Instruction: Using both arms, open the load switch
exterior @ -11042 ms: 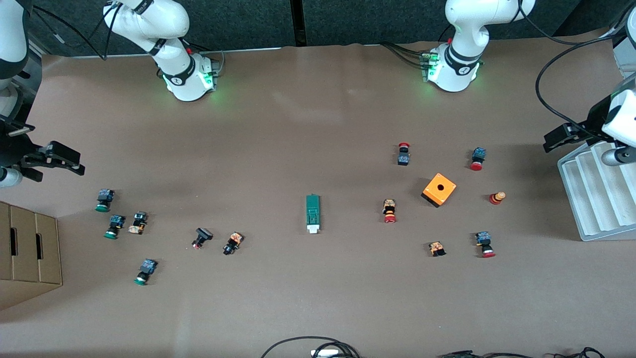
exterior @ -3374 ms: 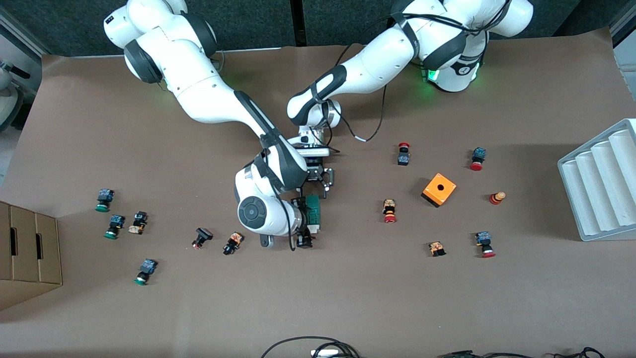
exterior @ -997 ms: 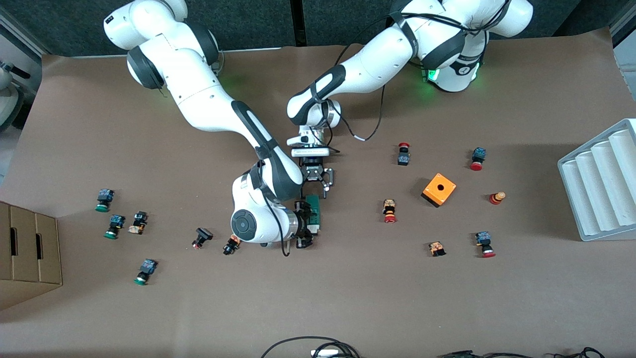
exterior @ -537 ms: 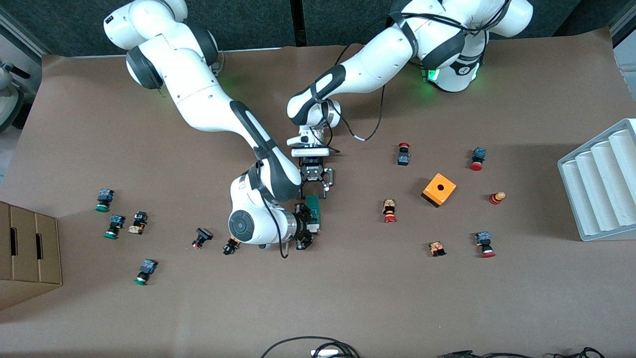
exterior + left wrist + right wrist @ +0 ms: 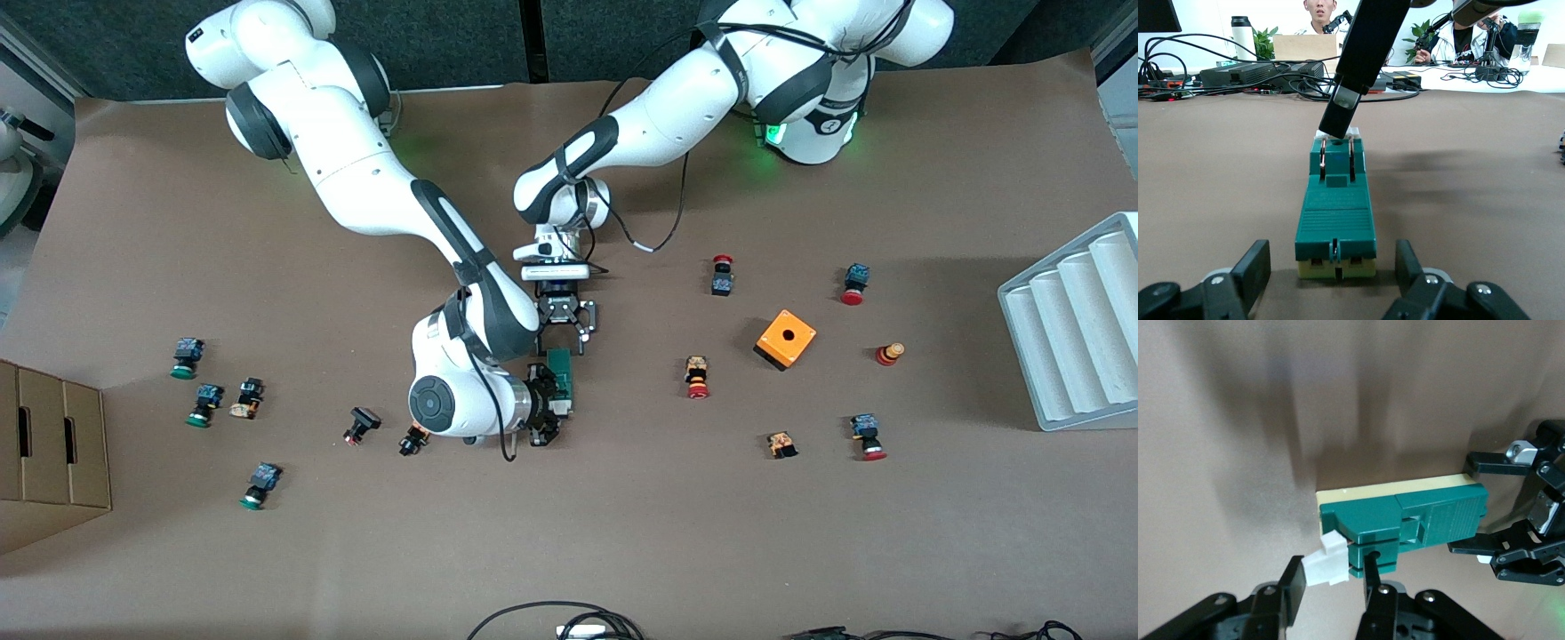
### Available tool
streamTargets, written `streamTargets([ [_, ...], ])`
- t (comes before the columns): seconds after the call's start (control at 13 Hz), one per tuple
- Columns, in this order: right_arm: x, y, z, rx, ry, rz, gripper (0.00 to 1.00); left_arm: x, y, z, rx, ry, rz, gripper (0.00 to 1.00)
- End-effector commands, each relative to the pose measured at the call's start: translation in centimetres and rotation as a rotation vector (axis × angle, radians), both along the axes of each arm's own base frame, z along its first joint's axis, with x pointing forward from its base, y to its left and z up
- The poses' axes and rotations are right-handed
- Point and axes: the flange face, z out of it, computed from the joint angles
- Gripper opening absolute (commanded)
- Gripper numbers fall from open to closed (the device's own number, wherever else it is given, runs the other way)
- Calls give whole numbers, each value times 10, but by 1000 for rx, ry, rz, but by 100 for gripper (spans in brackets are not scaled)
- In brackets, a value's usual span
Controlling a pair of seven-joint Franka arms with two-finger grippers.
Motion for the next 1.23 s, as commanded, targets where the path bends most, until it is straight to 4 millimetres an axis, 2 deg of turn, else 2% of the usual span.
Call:
streamTargets([
  [0.0,-6,7,10,15,39,16,42,4,3,-13,3,-10,9,83],
  [0.84,-14,11,17,-23,32,62,38,4,3,-13,3,-10,9,83],
  [1.15,-15,12,17,-23,30,66,31,4,3,-13,3,-13,4,83],
])
